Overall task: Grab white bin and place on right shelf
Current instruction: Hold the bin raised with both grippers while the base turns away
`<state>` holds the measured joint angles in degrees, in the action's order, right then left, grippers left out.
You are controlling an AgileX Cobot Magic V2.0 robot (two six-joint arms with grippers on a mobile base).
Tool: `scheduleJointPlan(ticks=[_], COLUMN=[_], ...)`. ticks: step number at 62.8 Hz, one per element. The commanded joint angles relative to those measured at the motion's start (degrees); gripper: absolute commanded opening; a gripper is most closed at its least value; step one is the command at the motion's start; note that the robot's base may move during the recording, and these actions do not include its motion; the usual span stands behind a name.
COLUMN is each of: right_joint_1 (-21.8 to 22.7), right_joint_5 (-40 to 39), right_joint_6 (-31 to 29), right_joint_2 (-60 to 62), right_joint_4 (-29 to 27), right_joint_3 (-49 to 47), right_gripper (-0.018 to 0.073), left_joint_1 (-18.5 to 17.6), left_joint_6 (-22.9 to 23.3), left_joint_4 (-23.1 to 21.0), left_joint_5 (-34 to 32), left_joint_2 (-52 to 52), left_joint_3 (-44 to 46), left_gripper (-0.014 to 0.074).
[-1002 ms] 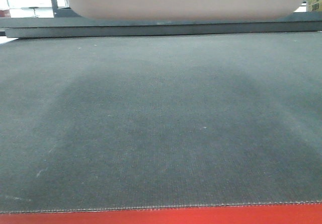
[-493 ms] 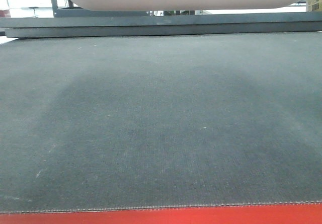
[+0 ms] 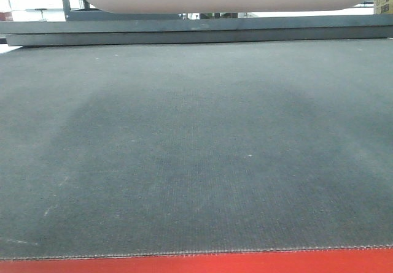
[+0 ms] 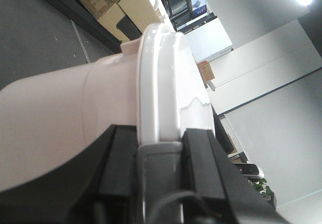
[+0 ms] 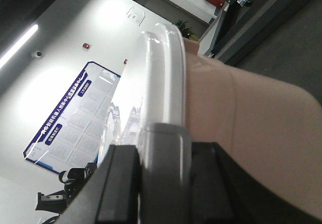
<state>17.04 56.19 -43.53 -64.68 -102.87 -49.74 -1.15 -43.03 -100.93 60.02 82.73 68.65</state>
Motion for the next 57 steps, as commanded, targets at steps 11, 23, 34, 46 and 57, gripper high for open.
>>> scheduleJointPlan(ticks=[11,23,34,46,57], right_joint_1=[-1.6,-1.6,-1.6,-1.6,-1.6], right_joint_5=[13.1,13.1,12.7,11.4,10.3], right_joint_6=[-0.5,-0.5,-0.5,-0.5,-0.5], right_joint_2=[2.0,2.0,2.0,2.0,2.0], right_joint_4=[-5.1,-5.1,-5.1,-5.1,-5.1], right_joint_3=[-1.8,-1.8,-1.8,-1.8,-1.8], right_gripper=[0.0069,0.0069,0.0069,0.0069,0.0069], left_joint_1=[-2.5,-2.5,-2.5,-2.5,-2.5], left_joint_6=[0.1,0.1,0.1,0.1,0.1], left_joint_4=[-6.0,-6.0,-6.0,-6.0,-6.0], left_joint_5=[15.9,15.9,15.9,15.9,15.9], left_joint_2=[-2.7,-2.7,-2.7,-2.7,-2.7], left_joint_3=[2.1,2.1,2.1,2.1,2.1], left_gripper=[-0.0127,-0.0127,-0.0127,-0.0127,-0.0127])
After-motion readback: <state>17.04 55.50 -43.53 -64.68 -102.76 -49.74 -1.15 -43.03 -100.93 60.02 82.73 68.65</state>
